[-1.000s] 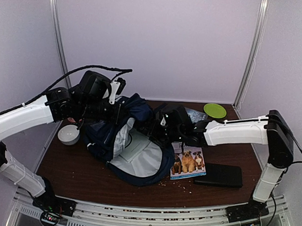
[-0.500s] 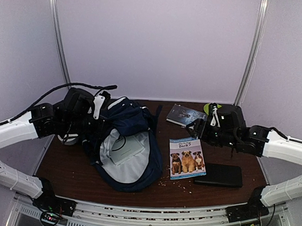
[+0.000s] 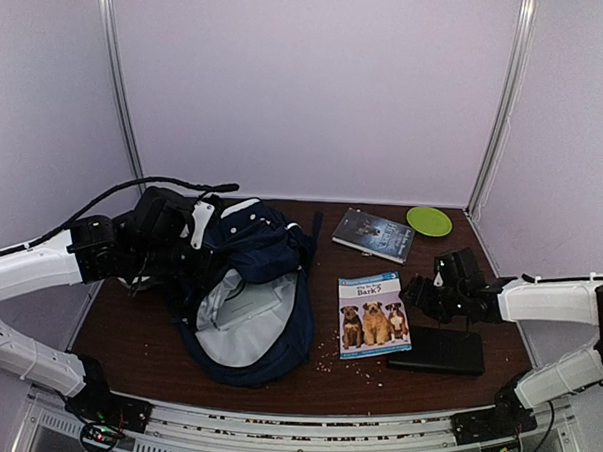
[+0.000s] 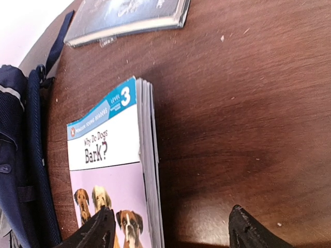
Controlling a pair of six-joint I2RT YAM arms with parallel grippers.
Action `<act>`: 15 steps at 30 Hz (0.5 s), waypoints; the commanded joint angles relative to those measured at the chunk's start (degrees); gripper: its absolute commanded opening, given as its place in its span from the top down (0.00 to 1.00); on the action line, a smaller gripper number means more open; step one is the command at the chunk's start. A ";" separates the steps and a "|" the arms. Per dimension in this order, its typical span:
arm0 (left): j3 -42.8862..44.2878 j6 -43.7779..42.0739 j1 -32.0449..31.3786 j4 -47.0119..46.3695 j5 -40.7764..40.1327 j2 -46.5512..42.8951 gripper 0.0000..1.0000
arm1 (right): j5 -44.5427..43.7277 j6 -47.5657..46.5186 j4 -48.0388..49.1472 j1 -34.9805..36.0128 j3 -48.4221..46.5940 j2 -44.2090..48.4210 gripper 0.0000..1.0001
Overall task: Pack the student bag
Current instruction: Pick up the book from the center of the board.
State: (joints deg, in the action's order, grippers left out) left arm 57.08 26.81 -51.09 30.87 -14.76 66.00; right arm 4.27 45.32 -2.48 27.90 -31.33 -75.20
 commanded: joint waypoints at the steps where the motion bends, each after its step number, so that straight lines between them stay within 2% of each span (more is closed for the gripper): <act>1: -0.97 1.61 0.99 -2.75 -2.29 -0.42 1.00 | 6.72 0.07 8.19 -0.65 -0.12 -4.93 0.26; 5: -0.96 1.69 0.99 -2.93 -2.24 -0.35 1.00 | 7.88 0.35 8.96 -0.70 -0.94 -8.43 0.30; 8: -0.55 1.35 0.99 -2.92 -2.28 -0.25 1.00 | 9.22 0.81 9.74 -0.74 -0.76 -9.92 0.36; 10: -0.26 1.16 0.99 -2.93 -2.29 -0.30 1.00 | 10.64 1.25 11.28 -0.74 -0.16 -10.54 0.45; 15: 0.60 0.81 0.99 -2.87 -2.27 -0.19 1.00 | 14.39 2.61 15.00 -0.74 1.66 -10.75 0.74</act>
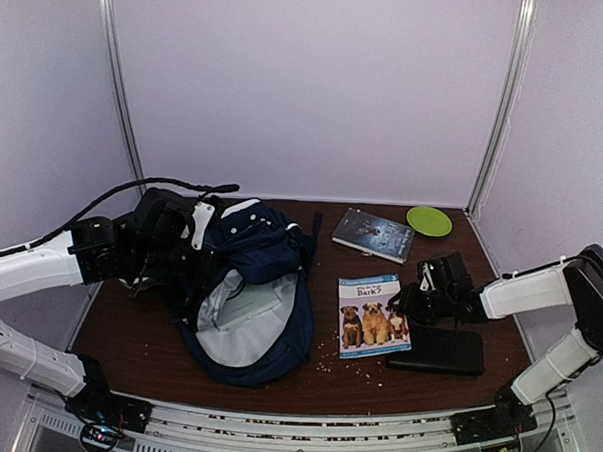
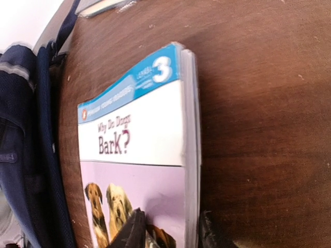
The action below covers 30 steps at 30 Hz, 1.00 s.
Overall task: Pack the student bag
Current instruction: Pick up the book from the center of the board.
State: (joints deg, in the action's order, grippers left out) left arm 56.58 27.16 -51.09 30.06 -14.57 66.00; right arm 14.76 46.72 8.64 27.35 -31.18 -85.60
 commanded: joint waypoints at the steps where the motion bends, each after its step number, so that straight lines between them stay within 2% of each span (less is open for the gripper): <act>1: 1.35 0.37 1.00 -1.96 -2.44 -0.05 1.00 | 4.54 1.58 4.52 -0.18 1.70 0.02 0.79; 5: 2.05 0.24 0.99 -1.91 -2.52 0.42 1.00 | 6.52 2.84 5.50 -0.20 2.08 3.60 0.99; 6: 2.19 0.27 0.99 -1.98 -2.44 0.57 1.00 | 6.87 3.11 5.24 -0.18 2.02 5.00 1.00; 10: 2.23 0.35 0.99 -3.13 -0.71 1.69 1.00 | 6.86 3.53 1.71 -0.16 1.16 12.84 1.00; 15: 2.33 0.69 0.99 -3.95 1.07 4.30 1.00 | 3.33 1.82 -7.90 -0.04 -1.05 26.37 1.00; 19: 2.43 0.49 0.91 -6.09 3.10 4.13 1.00 | 5.62 1.85 -11.07 0.47 -2.79 34.11 1.00; 24: 5.33 0.10 0.91 -7.08 2.74 2.13 1.00 | 12.98 6.07 -7.63 4.10 -3.23 39.06 1.00; 30: 11.69 1.55 0.91 -8.09 1.73 1.58 1.00 | 13.67 12.14 -2.96 12.39 -2.63 38.37 1.00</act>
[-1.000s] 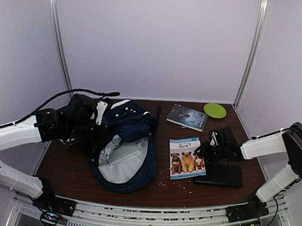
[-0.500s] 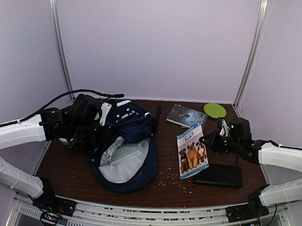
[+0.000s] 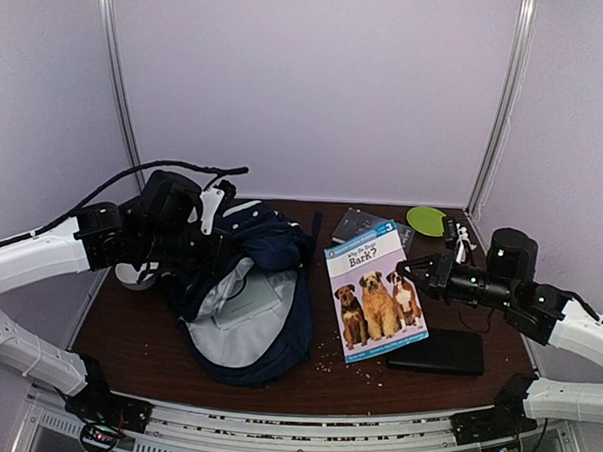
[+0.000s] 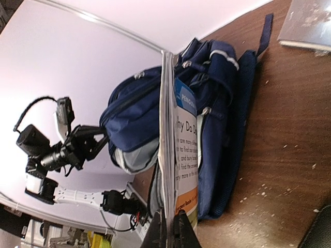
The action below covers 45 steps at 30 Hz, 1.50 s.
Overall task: Pack the student bag
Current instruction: Pick up the book from the center of the board, then place the book in the student bag.
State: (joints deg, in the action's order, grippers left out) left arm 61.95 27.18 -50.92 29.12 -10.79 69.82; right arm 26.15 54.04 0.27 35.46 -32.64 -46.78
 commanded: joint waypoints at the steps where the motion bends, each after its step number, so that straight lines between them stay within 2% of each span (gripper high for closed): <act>1: 7.14 1.69 0.73 -7.81 -1.71 -2.24 1.00 | 2.12 6.29 7.58 5.68 -0.74 -1.02 1.00; 7: 10.46 2.36 0.73 -9.96 0.87 -1.25 1.00 | 0.39 12.13 20.51 13.55 -1.11 -8.33 1.00; 13: 10.59 3.93 0.73 -11.72 2.66 -1.08 1.00 | -0.99 17.71 30.60 17.69 -3.33 -21.56 1.00; 24: 10.58 5.00 0.31 -12.60 5.53 -2.16 1.00 | -3.10 24.67 43.24 19.65 -12.83 -45.70 1.00; 27: 9.46 5.67 -0.08 -12.61 5.49 -2.57 1.00 | -4.05 26.32 43.62 19.74 -16.91 -51.85 1.00; 32: 7.51 5.84 -0.24 -12.61 4.57 -2.67 1.00 | -6.42 23.72 35.36 19.43 -21.87 -58.66 1.00; 33: 7.22 5.79 -0.24 -12.50 4.10 -2.67 1.00 | -6.91 22.79 33.27 19.39 -22.18 -59.18 0.97; 36: 6.34 5.59 -0.24 -12.41 3.27 -2.51 1.00 | -8.70 19.75 28.99 19.37 -21.84 -58.15 0.63; 38: 6.02 5.57 -0.24 -12.47 2.95 -2.14 1.00 | -10.19 17.57 25.06 19.18 -21.76 -56.66 0.47; 41: 5.99 5.59 -0.24 -12.76 2.95 -1.36 1.00 | -11.91 14.96 19.58 18.87 -21.80 -54.05 0.36; 45: 5.90 5.69 -0.24 -12.96 2.84 -0.33 1.00 | -15.30 10.91 11.50 18.62 -20.79 -48.21 0.31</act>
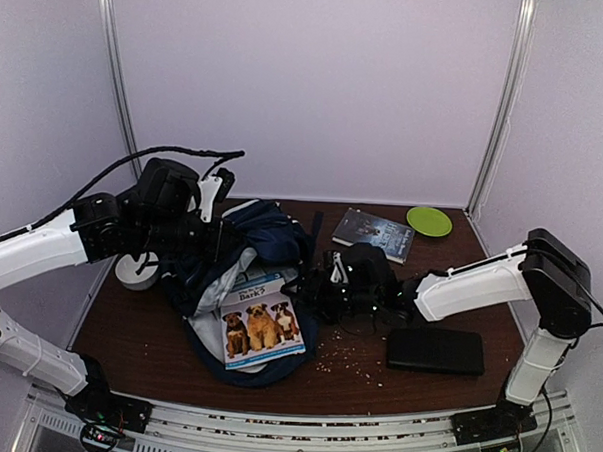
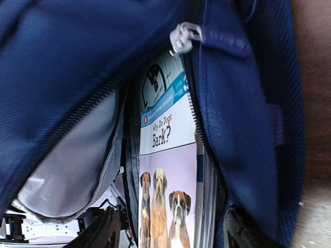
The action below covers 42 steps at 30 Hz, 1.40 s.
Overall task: Pack the student bag
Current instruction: Place the book in the student bag.
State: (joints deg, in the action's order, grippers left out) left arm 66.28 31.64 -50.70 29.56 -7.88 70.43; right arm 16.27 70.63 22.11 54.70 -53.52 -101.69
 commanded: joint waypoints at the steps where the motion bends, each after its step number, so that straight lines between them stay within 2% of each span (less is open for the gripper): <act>1: 1.49 1.17 -0.46 -13.48 -0.11 -0.81 1.00 | -6.43 -6.56 -12.36 -0.60 0.61 8.80 0.30; 5: 1.48 1.22 -0.46 -13.77 -0.49 -0.01 1.00 | -8.14 -8.17 -17.85 0.24 4.75 17.11 0.28; 9: 2.24 1.08 -0.46 -15.11 -1.75 1.29 1.00 | -6.25 -5.56 -18.63 3.89 7.86 22.46 0.29; 15: 7.55 0.66 -0.46 -16.49 -2.87 5.66 1.00 | -3.56 0.45 -12.17 8.64 11.89 21.00 0.31; 20: 11.03 0.78 -0.46 -17.26 -2.28 8.67 1.00 | -3.46 3.27 -6.71 8.95 14.85 19.82 0.31; 24: 12.36 0.73 -0.46 -17.30 -1.77 9.66 1.00 | -1.86 3.89 -6.45 8.98 14.03 17.37 0.33; 35: 11.45 0.71 -0.46 -16.93 -1.26 8.98 1.00 | -4.80 6.05 -1.05 7.71 15.48 16.63 0.48; 42: 10.26 0.88 -0.46 -16.95 -1.34 8.11 1.00 | -7.81 7.07 -4.94 6.79 14.32 16.37 0.38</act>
State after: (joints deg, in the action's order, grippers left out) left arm 74.50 32.10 -51.00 25.43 -9.06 81.62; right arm 11.86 76.62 18.17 62.22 -38.33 -85.19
